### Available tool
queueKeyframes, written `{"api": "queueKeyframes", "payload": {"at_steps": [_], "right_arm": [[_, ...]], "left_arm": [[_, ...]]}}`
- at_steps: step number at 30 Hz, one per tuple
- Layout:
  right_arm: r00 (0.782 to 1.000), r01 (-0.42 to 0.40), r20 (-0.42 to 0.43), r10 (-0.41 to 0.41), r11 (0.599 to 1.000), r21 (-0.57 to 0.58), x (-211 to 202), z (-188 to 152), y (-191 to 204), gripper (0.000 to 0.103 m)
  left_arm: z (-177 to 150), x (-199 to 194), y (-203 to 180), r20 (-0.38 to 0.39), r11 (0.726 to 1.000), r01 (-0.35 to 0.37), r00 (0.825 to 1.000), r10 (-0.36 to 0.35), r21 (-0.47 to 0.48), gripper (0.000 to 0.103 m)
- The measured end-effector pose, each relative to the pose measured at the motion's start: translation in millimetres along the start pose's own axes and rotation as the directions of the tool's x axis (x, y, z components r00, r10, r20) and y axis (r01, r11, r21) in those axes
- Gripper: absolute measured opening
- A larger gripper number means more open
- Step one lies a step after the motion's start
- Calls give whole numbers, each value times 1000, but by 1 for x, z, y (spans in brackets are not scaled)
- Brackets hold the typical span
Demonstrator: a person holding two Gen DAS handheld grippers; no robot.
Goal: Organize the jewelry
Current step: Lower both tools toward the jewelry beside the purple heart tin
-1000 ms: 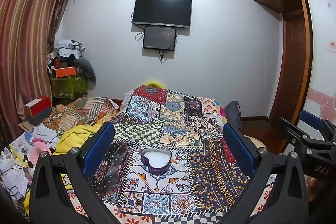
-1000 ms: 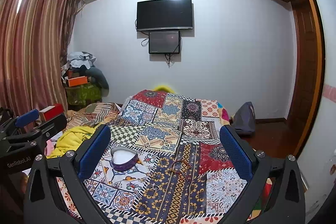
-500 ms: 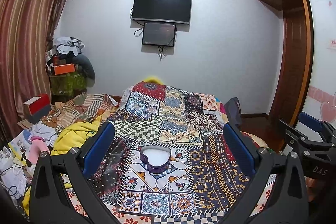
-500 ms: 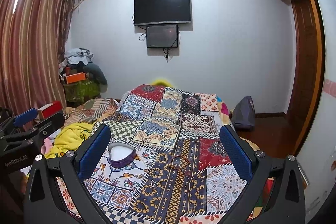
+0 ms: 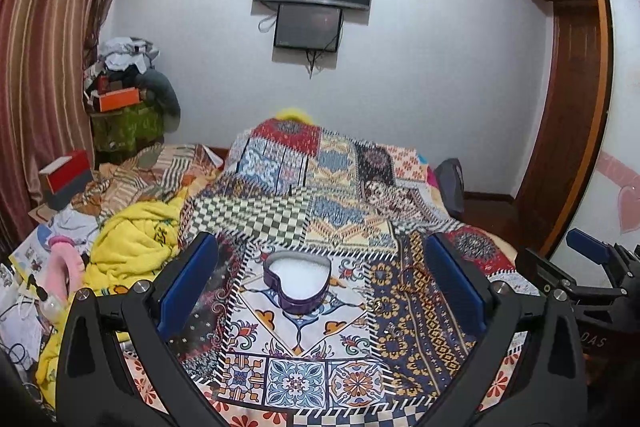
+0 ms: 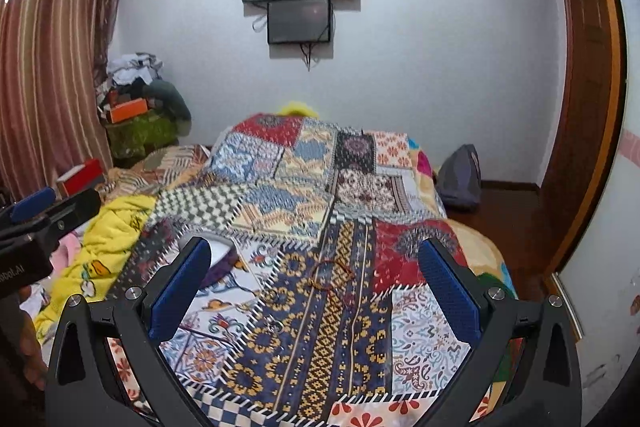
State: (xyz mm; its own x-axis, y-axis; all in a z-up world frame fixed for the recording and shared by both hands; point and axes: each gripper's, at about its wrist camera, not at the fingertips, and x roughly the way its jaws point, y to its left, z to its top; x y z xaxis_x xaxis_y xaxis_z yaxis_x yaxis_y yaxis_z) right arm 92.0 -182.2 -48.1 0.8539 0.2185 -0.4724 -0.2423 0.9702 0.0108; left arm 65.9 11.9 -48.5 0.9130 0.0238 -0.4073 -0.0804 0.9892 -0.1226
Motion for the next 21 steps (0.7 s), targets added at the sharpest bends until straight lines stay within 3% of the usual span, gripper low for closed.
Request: {"api": "queueKeyframes", "payload": {"at_steps": [12,15,18,21], "right_arm": [[977,-11,-213,-1,999,-52,66,-37,-9,103],[960,-43,-278,25,997,-57,83,-49,-11,102],[944,-84,-323,62,995,-56,97,-58,-10,101],[925,-134,-365,105,989,-56,110,-64,-8,88]], "left_arm": [[-28,79,10,-189,1000,13,982,-10,12,103],[-41,98,12,-257,999,34,966,-30,10,101],[-56,114,12,-334,999,41,942,-33,19,92],[-71,128,13,-389,998,57,920,-45,19,89]]}}
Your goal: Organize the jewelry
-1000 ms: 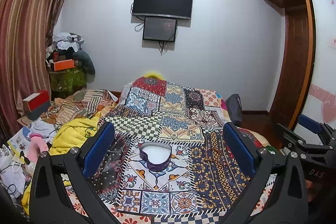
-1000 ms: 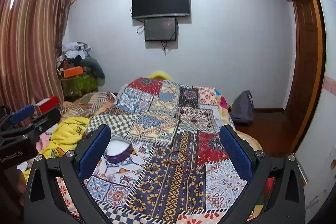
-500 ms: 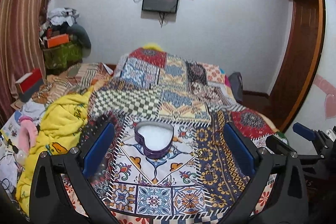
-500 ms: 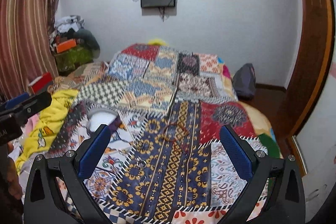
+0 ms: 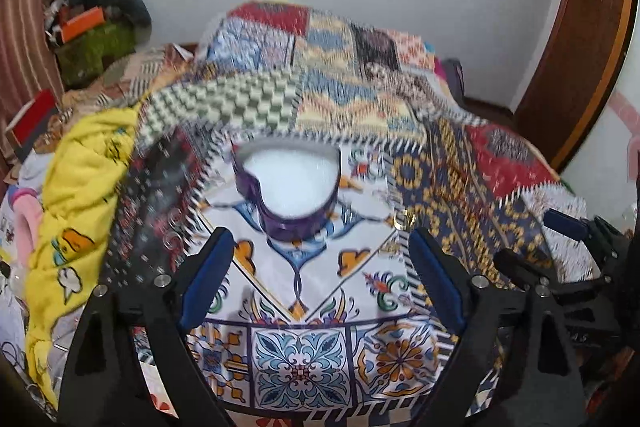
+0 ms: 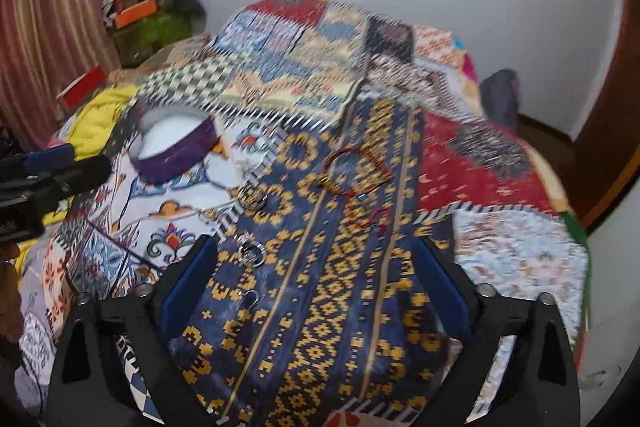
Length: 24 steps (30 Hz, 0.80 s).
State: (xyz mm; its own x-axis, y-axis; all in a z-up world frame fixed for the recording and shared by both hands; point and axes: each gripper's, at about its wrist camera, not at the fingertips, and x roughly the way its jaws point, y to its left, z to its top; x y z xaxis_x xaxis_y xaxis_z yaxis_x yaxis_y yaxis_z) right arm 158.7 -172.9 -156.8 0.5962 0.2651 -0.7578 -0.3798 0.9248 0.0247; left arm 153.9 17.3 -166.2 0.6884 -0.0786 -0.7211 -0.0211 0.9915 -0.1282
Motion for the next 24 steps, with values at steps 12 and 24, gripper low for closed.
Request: {"api": "queueKeyframes", "payload": {"at_steps": [12,24], "right_arm": [[970,-187,-161,180,982,-35,47,5,14,47],[955,-233,-181,236,972,37,60,9,3,11]], "left_arm": [[-9,29,-8,-64,995,63,996,-59,75,65],[-13,48,-8,-126,992,109,987,-100,70,51]]}}
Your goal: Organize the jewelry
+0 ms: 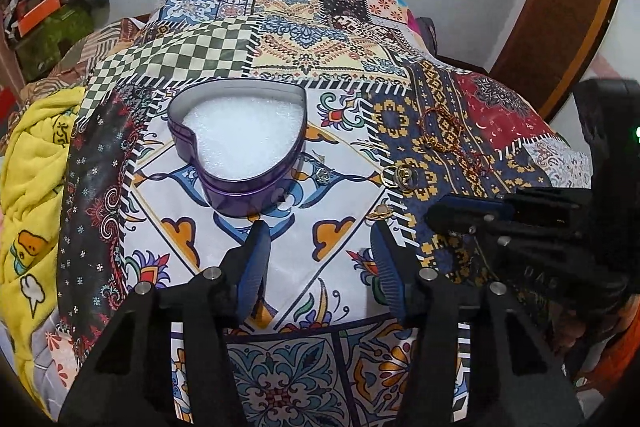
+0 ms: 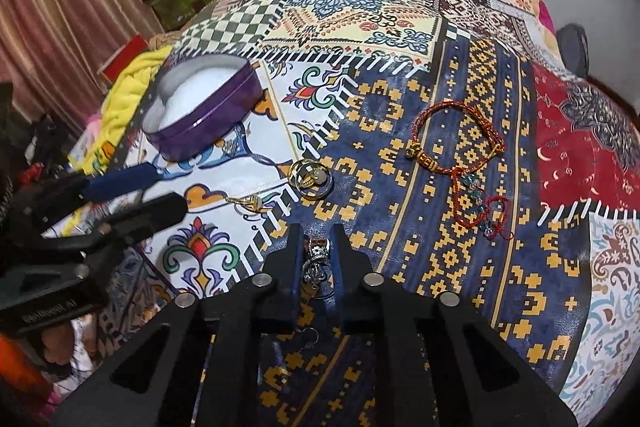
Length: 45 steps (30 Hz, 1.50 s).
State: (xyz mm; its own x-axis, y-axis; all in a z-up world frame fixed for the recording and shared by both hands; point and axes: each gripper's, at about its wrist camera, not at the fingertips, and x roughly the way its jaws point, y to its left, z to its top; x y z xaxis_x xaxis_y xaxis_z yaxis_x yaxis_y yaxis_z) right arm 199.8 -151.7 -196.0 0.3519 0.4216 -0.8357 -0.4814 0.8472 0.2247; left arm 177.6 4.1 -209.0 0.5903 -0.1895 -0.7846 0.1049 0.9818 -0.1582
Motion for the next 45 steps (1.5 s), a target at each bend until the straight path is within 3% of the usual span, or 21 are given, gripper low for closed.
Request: {"api": "queueKeyframes", "payload": {"at_steps": [13,21,24,28,36,41,45], "right_arm": [[996,32,86,-37,998,59,-35,7,-17,11],[998,62,-11,-62,997,42,-5,4,-24,11],[995,84,-55,-82,996,28,1,3,-22,23],[994,106,-7,-106,994,8,-15,-5,-20,47],[992,127,-23,-127,992,16,-20,-17,-26,47],[996,89,3,-90,995,49,-19,-7,-30,47],[996,85,17,-86,996,41,-11,9,-34,32]], "left_arm": [[0,3,-12,-22,1000,21,1000,-21,13,51],[-1,5,-19,-35,999,12,999,-11,34,51],[-1,5,-20,-35,999,4,999,-3,41,51],[-2,6,-20,-32,999,-4,999,6,48,51],[-5,7,-25,-24,998,-9,1000,11,70,52],[-7,6,-23,-22,998,-13,1000,14,65,51],[-6,5,-21,-17,998,-20,1000,21,59,52]]}}
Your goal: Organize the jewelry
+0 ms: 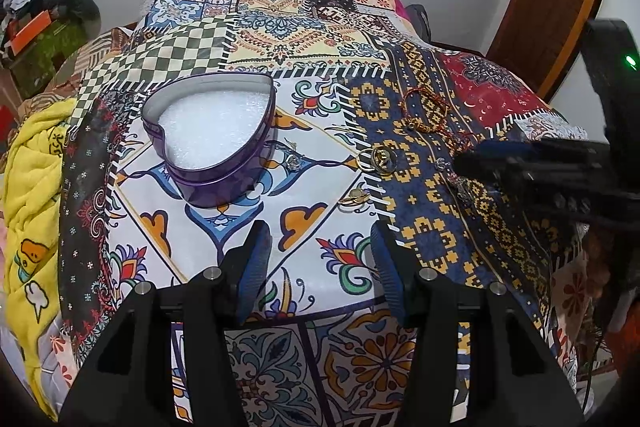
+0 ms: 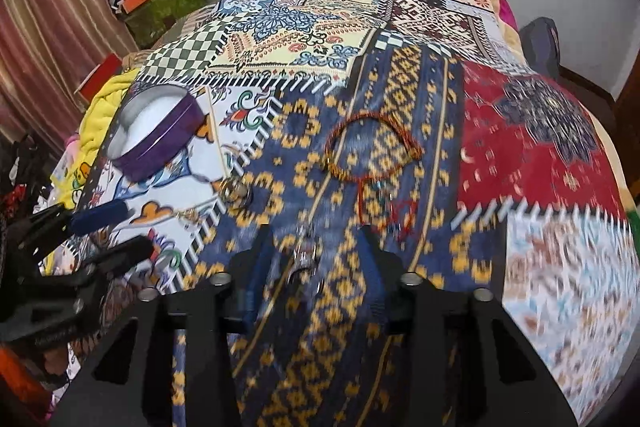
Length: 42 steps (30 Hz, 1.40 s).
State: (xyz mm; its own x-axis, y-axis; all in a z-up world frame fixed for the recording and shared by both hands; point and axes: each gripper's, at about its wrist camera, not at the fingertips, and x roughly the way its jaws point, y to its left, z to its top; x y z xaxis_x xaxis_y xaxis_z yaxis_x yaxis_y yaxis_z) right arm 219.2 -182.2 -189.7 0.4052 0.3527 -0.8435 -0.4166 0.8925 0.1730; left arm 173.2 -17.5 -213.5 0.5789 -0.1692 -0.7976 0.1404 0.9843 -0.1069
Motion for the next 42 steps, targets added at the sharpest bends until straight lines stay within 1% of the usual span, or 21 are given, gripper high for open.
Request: {"api": "queueKeyframes", "payload": {"at_steps": [2,3,4,5,7,8,11,16,18,21,27,28,29,30,32,33,35,38,42], "right_arm": [[1000,-2,-21,1,1000,-21,10,4,1,23],[999,5,-42,-6,999,-35,17,5,3,16],[998,-5,-55,2,999,-46,23,4,5,12],[998,-4,-65,1,999,-51,28,4,6,10],[998,7,-54,-11,998,-68,27,3,9,9],[999,0,-51,-4,998,-70,26,3,10,9],[999,-39,-23,39,999,-27,15,4,5,9],[997,-56,49,55,998,13,-12,10,-3,9],[996,-56,76,54,998,17,-24,11,-6,9],[992,-55,115,52,998,21,-39,15,-8,9],[984,-58,168,49,997,45,-60,18,-16,9],[984,-56,172,47,997,49,-61,18,-17,9],[983,-59,175,49,997,54,-63,17,-18,9],[983,-58,177,47,997,57,-66,16,-20,9],[983,-39,180,28,998,57,-67,13,-19,9],[984,-25,179,15,998,55,-66,11,-18,9],[985,-31,169,21,998,57,-64,8,-18,9],[987,-37,160,27,998,58,-61,4,-15,9],[986,-56,163,47,997,54,-62,3,-10,9]], "left_arm": [[0,0,0,2,1000,-3,1000,3,1,52],[0,1,0,3,1000,-2,1000,2,1,52],[0,1,0,2,1000,-2,1000,2,2,52],[0,2,0,2,1000,-3,1000,3,4,51],[0,4,-1,-1,1000,-5,1000,5,10,51],[1,4,-1,-2,1000,-5,1000,5,12,51],[2,7,-2,-8,1000,6,1000,-5,19,51],[7,16,-7,-30,998,48,998,-47,34,52],[9,21,-10,-38,997,57,998,-55,44,52],[13,27,-12,-39,998,53,998,-51,45,51],[17,35,-13,-31,998,55,998,-54,35,51],[18,36,-14,-28,998,51,998,-50,39,49],[18,37,-15,-25,998,40,999,-39,47,41],[17,37,-17,-21,998,29,999,-28,58,37],[17,38,-18,-19,997,26,1000,-25,69,23],[17,38,-18,-20,997,28,999,-26,67,20],[18,39,-18,-23,997,30,999,-28,68,9],[18,38,-18,-25,997,31,999,-30,68,8],[16,27,-15,-16,998,44,999,-43,49,8]]}}
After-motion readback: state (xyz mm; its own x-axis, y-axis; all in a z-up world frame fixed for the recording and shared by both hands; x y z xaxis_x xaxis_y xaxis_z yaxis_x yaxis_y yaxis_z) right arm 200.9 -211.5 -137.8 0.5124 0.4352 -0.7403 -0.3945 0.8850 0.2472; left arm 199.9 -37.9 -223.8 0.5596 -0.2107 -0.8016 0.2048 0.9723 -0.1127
